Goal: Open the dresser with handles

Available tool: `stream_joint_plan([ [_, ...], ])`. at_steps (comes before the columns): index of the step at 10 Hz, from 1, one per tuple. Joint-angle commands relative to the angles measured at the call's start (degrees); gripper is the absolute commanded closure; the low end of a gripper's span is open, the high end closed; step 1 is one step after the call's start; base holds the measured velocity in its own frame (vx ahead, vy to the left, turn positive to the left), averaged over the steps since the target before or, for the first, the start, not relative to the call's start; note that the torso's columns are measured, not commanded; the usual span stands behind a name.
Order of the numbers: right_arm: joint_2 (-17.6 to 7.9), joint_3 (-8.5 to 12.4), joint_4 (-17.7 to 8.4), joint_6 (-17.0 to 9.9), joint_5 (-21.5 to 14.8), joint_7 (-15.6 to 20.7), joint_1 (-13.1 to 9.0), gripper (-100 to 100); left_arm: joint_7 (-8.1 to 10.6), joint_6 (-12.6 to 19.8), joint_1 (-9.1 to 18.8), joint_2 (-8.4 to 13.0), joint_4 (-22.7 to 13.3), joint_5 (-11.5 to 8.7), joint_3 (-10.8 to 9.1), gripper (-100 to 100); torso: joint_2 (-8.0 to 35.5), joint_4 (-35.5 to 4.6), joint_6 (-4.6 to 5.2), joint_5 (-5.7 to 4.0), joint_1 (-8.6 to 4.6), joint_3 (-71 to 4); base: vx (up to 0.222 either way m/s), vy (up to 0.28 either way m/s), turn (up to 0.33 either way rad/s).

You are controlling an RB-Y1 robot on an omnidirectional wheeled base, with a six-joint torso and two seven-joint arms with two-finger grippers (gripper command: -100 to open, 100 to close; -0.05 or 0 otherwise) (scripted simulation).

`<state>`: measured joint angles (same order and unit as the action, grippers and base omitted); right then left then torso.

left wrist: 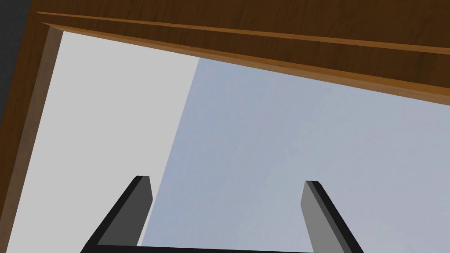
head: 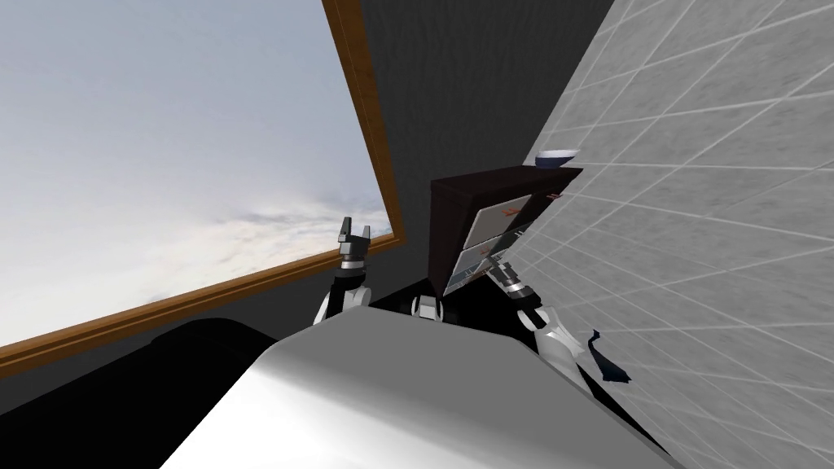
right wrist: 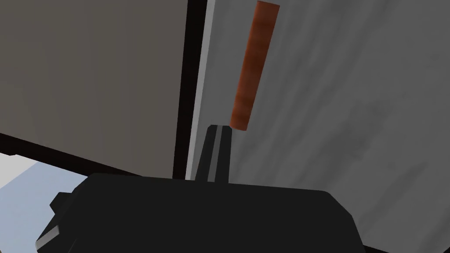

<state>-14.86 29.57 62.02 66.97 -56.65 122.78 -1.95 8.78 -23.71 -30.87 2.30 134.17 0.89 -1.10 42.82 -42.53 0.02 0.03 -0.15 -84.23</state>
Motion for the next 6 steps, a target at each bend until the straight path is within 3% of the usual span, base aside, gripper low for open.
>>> stream_joint_plan([
  [1, -0.8, 0.0, 0.6, 0.6, 0.2, -0.9, 0.3, 100, 0.00, 0.0, 0.0, 0.0, 0.0, 0.0, 0.00, 0, -0.3, 0.1, -0.01, -0.04, 0.06, -0.2, -0.173, -0.087, -0.032],
  [2, -0.6, 0.0, 0.5, 0.4, 0.2, -0.6, 0.2, 100, 0.00, 0.0, 0.0, 0.0, 0.0, 0.0, 0.00, 0, -0.4, 0.2, -0.02, -0.02, 0.18, -0.3, -0.088, -0.039, -0.009],
  [3, 0.5, 0.1, -0.1, 0.2, 0.3, 0.0, 0.6, -100, 0.00, 0.0, 0.0, 0.0, 0.0, 0.0, 0.01, 0, -0.8, 0.3, -0.05, 0.02, 0.36, -0.5, 0.073, 0.029, 0.018],
  [6, 2.0, 0.3, -0.9, -0.1, 0.5, 1.0, 0.9, -100, 0.00, 0.0, 0.0, 0.0, 0.0, 0.0, 0.01, 0, -0.8, 0.3, -0.03, 0.02, 0.32, -0.5, 0.133, 0.087, 0.016],
])
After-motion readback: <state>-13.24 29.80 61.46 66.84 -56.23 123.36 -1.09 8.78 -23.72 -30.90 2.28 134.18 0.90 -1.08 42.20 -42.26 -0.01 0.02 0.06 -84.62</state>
